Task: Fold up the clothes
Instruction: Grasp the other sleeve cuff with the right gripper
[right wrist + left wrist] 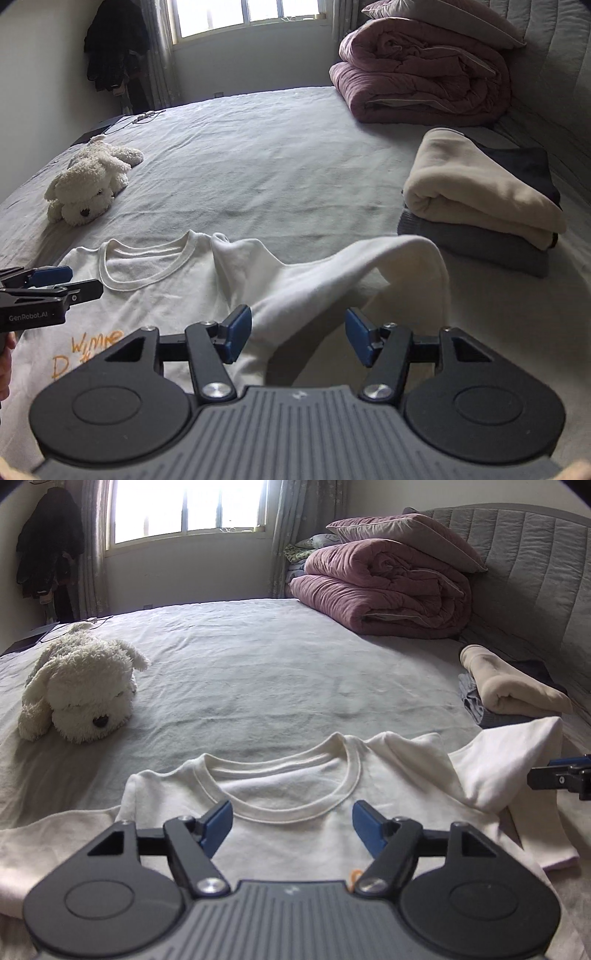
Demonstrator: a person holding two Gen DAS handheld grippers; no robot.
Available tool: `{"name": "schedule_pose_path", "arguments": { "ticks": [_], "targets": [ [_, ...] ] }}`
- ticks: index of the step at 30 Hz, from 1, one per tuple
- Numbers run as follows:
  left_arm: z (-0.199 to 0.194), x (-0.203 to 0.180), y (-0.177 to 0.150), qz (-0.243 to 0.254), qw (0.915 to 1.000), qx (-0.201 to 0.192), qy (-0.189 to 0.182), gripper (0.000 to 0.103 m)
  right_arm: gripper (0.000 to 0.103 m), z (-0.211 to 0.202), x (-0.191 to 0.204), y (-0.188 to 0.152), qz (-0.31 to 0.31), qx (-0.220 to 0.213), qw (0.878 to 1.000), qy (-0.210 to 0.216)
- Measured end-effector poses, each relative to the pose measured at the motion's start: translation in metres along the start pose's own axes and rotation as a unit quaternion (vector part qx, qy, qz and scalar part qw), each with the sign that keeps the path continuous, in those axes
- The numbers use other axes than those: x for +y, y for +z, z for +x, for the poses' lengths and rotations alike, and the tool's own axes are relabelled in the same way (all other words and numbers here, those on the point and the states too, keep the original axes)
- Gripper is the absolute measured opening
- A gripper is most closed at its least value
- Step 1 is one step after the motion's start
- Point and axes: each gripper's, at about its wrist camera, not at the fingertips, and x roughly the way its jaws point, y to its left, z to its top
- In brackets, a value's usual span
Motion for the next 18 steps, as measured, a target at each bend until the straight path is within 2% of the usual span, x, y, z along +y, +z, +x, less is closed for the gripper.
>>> {"name": "schedule_pose_path", "arguments": {
  "ticks": [4,10,13,16,18],
  "targets": [
    [-0.021,-0.022,-0.017,0.041,0.9991,0.011,0.008,0.079,0.061,-0.01,-0.016,-0.016,0.028,0.031,0.999,-0.013],
    [-0.052,-0.046,-0.043,0.06,0.9974,0.038,0.013,0.086,0.061,-0.027,-0.036,-0.04,0.079,0.061,0.995,-0.019],
    [-0.069,-0.056,-0.061,0.077,0.996,0.044,0.011,0.088,0.061,-0.024,-0.046,-0.05,0.126,0.071,0.989,-0.016],
    [-0.08,-0.057,-0.084,0.064,0.9975,0.023,0.02,0.09,0.061,-0.018,-0.048,-0.057,0.161,0.082,0.983,-0.016],
    [-0.078,-0.063,-0.091,0.044,0.9978,0.037,0.031,0.09,0.062,-0.015,-0.045,-0.058,0.164,0.077,0.983,-0.022]
  ]
}}
